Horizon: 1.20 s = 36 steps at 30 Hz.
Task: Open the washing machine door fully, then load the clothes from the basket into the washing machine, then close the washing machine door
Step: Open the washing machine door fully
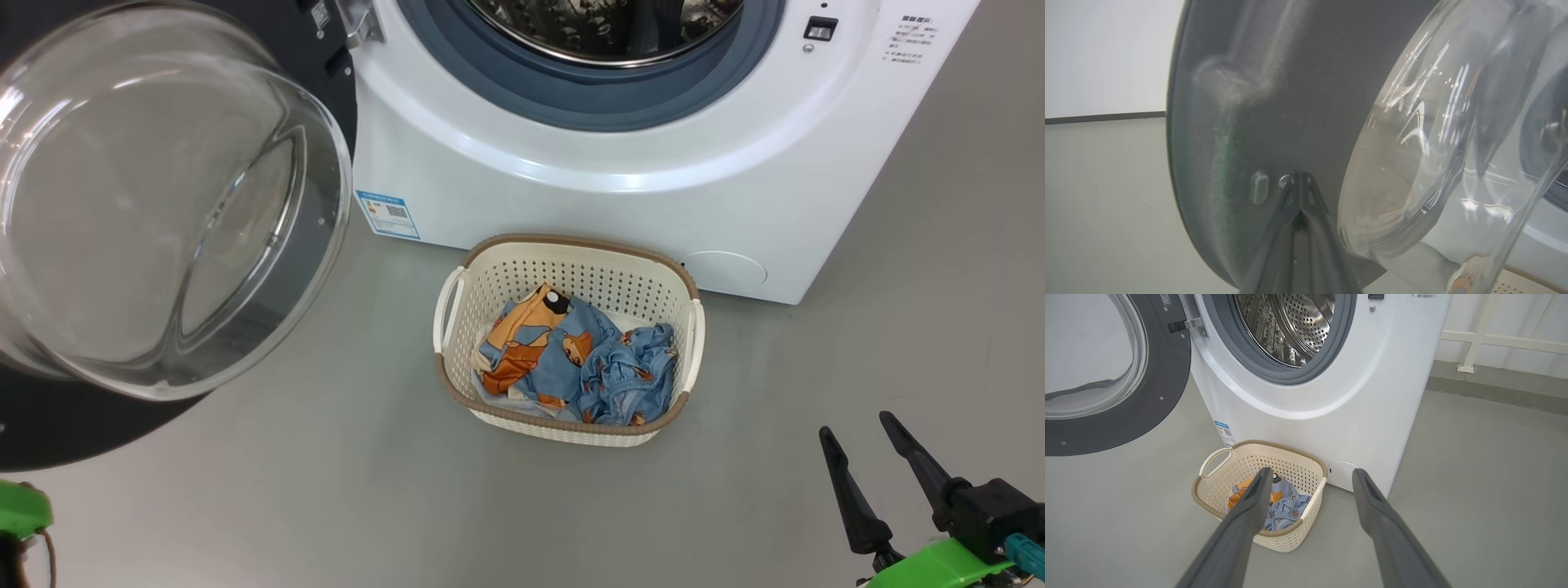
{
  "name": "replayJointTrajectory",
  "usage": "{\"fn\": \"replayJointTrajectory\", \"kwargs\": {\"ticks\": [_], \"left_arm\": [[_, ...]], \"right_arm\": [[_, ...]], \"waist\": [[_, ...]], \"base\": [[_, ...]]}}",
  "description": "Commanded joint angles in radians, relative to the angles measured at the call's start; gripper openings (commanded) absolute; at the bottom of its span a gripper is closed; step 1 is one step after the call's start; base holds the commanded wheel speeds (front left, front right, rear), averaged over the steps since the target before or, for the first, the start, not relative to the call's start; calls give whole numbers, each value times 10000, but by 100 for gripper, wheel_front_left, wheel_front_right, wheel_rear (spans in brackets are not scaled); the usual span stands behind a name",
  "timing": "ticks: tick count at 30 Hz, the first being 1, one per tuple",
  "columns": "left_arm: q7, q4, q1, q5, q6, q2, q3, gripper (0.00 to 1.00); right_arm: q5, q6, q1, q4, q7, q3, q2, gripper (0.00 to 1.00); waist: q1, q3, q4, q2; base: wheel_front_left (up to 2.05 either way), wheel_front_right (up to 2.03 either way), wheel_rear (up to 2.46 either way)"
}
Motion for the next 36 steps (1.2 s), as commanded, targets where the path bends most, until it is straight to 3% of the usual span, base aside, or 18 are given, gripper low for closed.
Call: {"fn": "replayJointTrajectory", "kwargs": {"ticks": [1,19,36], "left_arm": [[-66,-409,-330,175,-60,427,409,0],[-66,-3855,1415,839,-507,-1206,-115,0],[-66,-5126,2756,648,-536,-1660,-1642,0]], "right_arm": [[143,27,-172,-241,-74,195,-128,100],[190,27,-66,-201,-74,130,527,100],[84,27,-68,-527,-74,-32,863,100]], "waist": [[0,-27,-23,-1],[0,-544,-265,-1],[0,-955,-1351,-1]], "base": [[0,0,0],[0,0,0],[0,0,0]]}}
